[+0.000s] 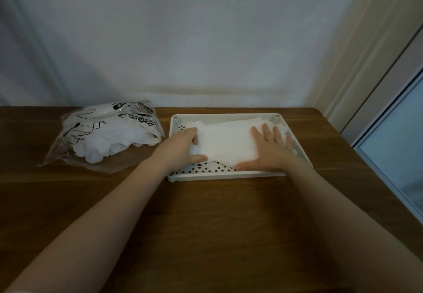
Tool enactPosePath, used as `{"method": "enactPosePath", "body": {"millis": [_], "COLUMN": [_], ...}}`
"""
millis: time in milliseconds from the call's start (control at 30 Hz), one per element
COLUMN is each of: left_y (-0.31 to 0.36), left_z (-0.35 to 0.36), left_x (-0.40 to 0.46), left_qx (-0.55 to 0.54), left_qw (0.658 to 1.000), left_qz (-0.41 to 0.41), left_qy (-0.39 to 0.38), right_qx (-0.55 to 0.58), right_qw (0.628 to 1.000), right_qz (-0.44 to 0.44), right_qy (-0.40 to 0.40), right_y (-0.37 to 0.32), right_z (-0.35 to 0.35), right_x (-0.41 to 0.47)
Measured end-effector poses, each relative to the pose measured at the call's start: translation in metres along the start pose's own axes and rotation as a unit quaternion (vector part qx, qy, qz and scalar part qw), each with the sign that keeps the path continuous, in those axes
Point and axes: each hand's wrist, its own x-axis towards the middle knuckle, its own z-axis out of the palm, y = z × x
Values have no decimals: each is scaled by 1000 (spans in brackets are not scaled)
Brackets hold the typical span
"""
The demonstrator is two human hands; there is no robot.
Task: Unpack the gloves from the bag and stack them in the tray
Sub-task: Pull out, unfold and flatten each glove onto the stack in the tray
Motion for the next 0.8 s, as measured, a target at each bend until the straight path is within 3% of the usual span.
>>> {"method": "enactPosePath", "body": {"millis": [133, 233, 333, 433, 533, 667, 733, 800], "left_y": [2, 9, 7, -12, -34, -60, -77, -96], "left_z": [-4, -16, -31, -46, -58, -63, -59, -52], "left_x": [-10, -33, -59, -79, -89, -87, -86, -83], "left_qx": [13, -9, -24, -38, -28, 16, 15, 30], "left_qw": [1000, 998, 984, 951, 927, 933, 946, 956], "left_qz": [20, 64, 119, 117, 90, 24, -35, -39], "left_qy": [-3, 16, 134, 285, 364, 359, 323, 288], "right_qx": [-7, 20, 155, 157, 160, 137, 154, 145], "right_qw": [1000, 987, 927, 878, 843, 890, 915, 941], "right_qz": [16, -46, -205, -340, -427, -409, -349, -275], "right_qy": [25, 155, 272, 299, 285, 146, 132, 135], "right_y": [-10, -36, -77, -123, -161, -208, -228, -242], "right_z": [-10, -25, -42, -45, -42, -22, -11, -4], "right_x": [-10, -29, -53, -72, -76, -58, -41, -18]}}
